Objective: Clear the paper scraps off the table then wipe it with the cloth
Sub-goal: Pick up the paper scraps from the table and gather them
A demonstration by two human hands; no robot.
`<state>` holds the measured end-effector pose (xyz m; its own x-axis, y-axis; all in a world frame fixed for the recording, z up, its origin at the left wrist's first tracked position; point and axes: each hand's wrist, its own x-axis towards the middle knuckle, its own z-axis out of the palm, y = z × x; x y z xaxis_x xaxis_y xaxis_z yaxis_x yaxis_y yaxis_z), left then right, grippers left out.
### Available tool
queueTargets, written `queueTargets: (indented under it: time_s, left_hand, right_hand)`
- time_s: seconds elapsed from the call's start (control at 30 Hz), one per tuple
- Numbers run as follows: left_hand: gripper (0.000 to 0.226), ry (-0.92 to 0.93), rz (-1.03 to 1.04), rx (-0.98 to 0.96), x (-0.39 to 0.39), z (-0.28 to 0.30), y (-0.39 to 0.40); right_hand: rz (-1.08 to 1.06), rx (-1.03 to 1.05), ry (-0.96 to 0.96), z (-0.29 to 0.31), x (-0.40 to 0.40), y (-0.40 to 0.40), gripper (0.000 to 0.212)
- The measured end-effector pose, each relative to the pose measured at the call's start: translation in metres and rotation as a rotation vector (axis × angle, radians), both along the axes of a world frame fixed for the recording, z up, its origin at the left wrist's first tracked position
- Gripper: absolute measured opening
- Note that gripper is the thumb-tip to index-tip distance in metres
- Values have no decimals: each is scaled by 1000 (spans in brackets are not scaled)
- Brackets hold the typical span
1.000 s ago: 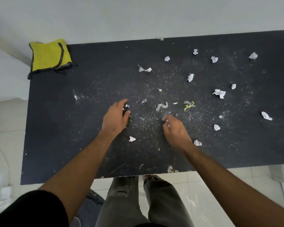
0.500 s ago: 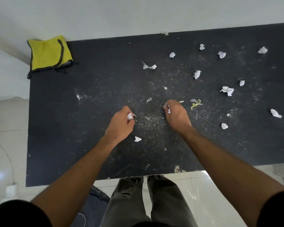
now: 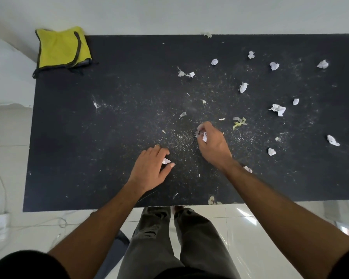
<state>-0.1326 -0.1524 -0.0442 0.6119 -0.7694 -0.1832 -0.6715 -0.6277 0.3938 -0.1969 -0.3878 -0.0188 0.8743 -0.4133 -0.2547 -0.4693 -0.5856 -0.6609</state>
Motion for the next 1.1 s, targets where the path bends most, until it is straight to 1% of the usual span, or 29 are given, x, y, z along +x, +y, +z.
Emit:
queueTargets:
  time_s: [0.07, 0.17, 0.33, 0.43, 0.47, 0.53, 0.57, 0.6, 0.7, 0.73, 0.8, 0.87, 0.97, 1.1]
  left_hand:
    - [24, -17, -6, 21, 0, -2, -1]
    - [21, 25, 50, -14, 2, 0, -3]
    - [17, 166, 270, -88, 15, 10, -1]
    - [14, 222, 341, -108, 25, 14, 3]
    - [11, 234, 351, -101, 28, 15, 4]
    - [5, 242, 360, -81, 34, 15, 7]
    - [10, 240, 358, -82, 36, 15, 8]
    - [17, 236, 346, -86, 38, 13, 10]
    - [30, 227, 283, -83, 41, 9, 16]
    - [31, 217, 256, -84, 41, 7, 18]
    - [35, 188, 204, -81, 40, 5, 19]
    - [36, 166, 198, -81, 40, 3, 17]
    - [30, 141, 215, -95, 40, 2, 12]
    - [13, 170, 233, -102, 44, 3, 2]
  right_hand:
    - [16, -19, -25, 1, 3, 1, 9]
    - [22, -46, -5, 2, 9, 1, 25]
    - [-39, 0, 32, 5, 22, 1, 33]
    - [-35, -57, 70, 4, 38, 2, 42]
    - [-1, -84, 77, 2, 44, 1, 41]
    - [54, -109, 78, -1, 55, 0, 29]
    - [81, -122, 74, -2, 60, 1, 26]
    - [113, -145, 67, -3, 64, 1, 26]
    - [195, -217, 75, -9, 74, 1, 35]
    - [210, -231, 81, -11, 75, 1, 33]
    - [223, -245, 71, -12, 75, 0, 23]
    - [217, -243, 62, -13, 74, 1, 15]
    - [189, -214, 93, -12, 74, 2, 17]
    - [133, -110, 97, -7, 71, 0, 20]
